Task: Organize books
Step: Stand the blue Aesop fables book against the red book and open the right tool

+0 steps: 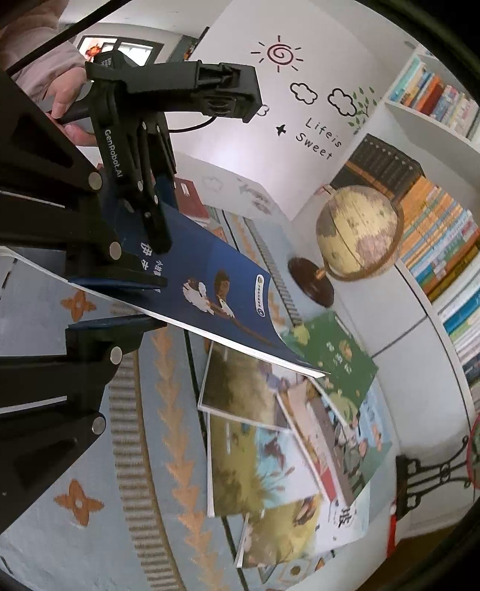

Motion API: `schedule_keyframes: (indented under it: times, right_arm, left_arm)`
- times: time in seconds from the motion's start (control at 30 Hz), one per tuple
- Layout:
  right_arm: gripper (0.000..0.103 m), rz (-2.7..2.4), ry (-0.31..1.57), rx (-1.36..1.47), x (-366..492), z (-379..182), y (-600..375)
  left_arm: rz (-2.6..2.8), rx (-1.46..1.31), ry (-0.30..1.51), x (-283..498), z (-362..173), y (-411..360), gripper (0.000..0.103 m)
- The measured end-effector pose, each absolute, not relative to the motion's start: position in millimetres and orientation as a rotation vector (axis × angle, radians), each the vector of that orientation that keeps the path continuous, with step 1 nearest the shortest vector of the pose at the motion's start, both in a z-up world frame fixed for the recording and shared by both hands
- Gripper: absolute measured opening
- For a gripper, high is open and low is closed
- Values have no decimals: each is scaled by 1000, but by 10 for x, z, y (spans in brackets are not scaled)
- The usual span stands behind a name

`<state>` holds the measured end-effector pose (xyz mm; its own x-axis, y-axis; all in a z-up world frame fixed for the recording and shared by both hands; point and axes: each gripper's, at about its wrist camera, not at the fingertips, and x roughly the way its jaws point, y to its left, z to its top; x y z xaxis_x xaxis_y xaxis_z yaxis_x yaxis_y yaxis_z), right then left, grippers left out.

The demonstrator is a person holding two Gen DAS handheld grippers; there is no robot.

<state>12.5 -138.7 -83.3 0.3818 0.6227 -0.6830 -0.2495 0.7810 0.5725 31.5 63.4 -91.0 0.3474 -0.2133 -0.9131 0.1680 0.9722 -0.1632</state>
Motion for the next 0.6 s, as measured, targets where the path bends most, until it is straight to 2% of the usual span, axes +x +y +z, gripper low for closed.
schedule_keyframes:
  times: [0.6]
  right_arm:
    - [13,738,1028,284,89,-631,-113]
  left_arm:
    - [-72,-120,1103,-91,-670,1887,37]
